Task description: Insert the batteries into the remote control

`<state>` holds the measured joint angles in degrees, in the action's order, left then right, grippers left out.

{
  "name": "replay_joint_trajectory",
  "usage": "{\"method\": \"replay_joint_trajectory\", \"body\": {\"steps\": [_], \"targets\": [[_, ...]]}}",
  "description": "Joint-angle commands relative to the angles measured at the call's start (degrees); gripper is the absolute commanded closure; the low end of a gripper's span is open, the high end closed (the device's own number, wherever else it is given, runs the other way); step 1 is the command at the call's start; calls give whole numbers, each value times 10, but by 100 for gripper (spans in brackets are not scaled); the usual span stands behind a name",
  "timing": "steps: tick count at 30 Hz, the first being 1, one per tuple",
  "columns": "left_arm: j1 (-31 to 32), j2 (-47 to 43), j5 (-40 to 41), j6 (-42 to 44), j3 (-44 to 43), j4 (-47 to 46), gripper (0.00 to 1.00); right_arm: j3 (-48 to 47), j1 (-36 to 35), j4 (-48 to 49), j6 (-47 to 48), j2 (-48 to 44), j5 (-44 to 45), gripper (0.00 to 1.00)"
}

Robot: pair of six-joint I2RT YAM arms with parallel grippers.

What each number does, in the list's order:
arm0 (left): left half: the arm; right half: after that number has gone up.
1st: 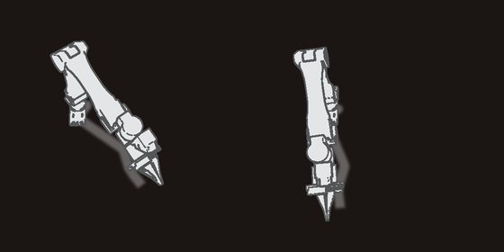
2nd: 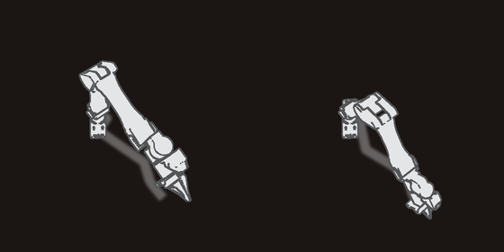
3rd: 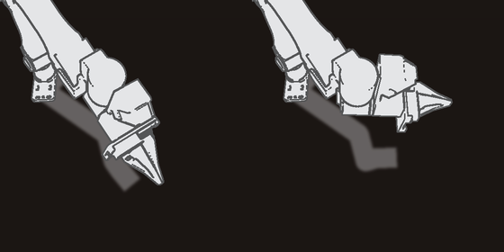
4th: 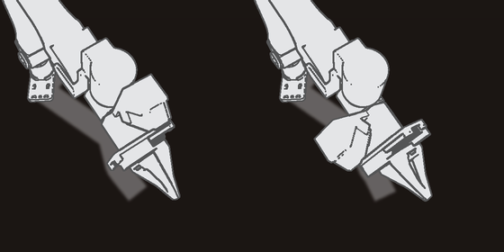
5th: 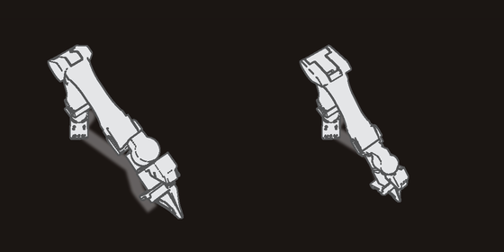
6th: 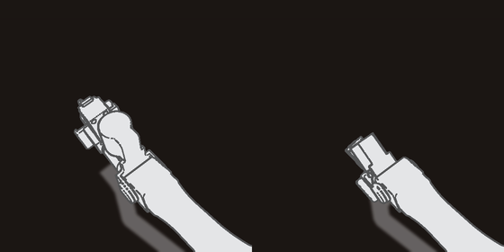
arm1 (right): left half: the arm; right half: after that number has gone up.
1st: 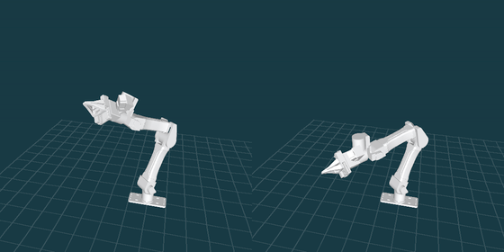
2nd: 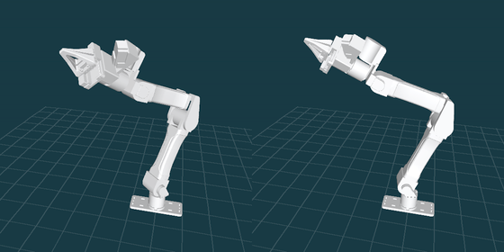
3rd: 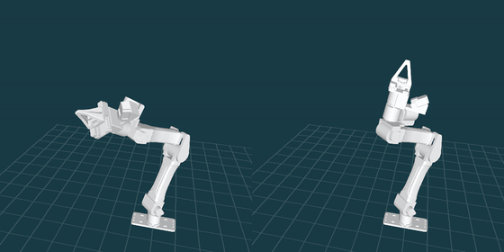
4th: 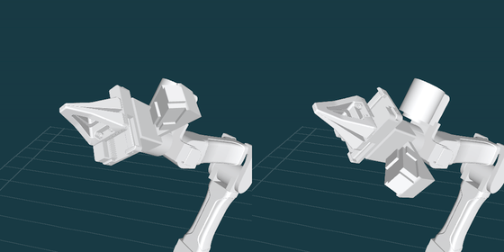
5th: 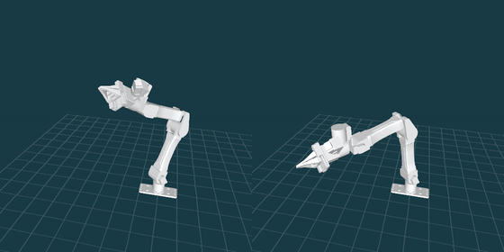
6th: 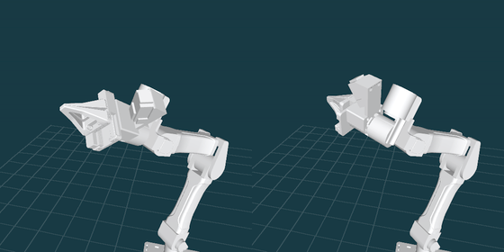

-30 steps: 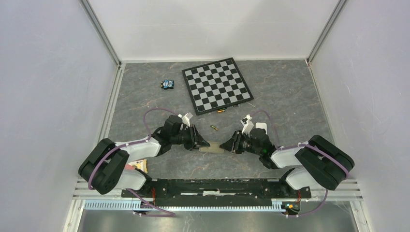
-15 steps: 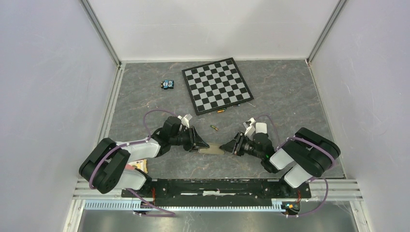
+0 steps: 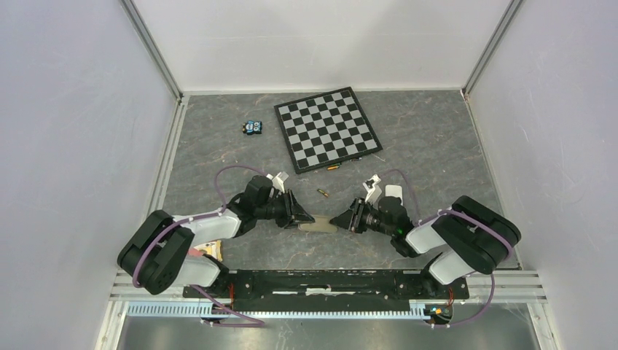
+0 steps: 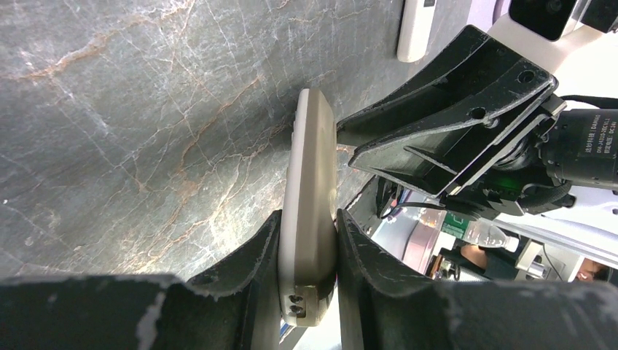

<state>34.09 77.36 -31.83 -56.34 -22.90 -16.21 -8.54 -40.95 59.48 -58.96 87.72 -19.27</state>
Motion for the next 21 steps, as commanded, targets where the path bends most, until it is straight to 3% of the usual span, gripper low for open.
{"method": "replay_joint_trajectory", "body": {"steps": [1,7,21], "targets": [[9,-3,41,5,0,52,98,-63,-19,51,26,-37,-36,70],[9,-9,47,6,-4,68,98,-77,-17,-5,69,-62,-8,69],[9,-1,49,-2,-7,68,98,-77,12,-33,85,-81,15,69]]}}
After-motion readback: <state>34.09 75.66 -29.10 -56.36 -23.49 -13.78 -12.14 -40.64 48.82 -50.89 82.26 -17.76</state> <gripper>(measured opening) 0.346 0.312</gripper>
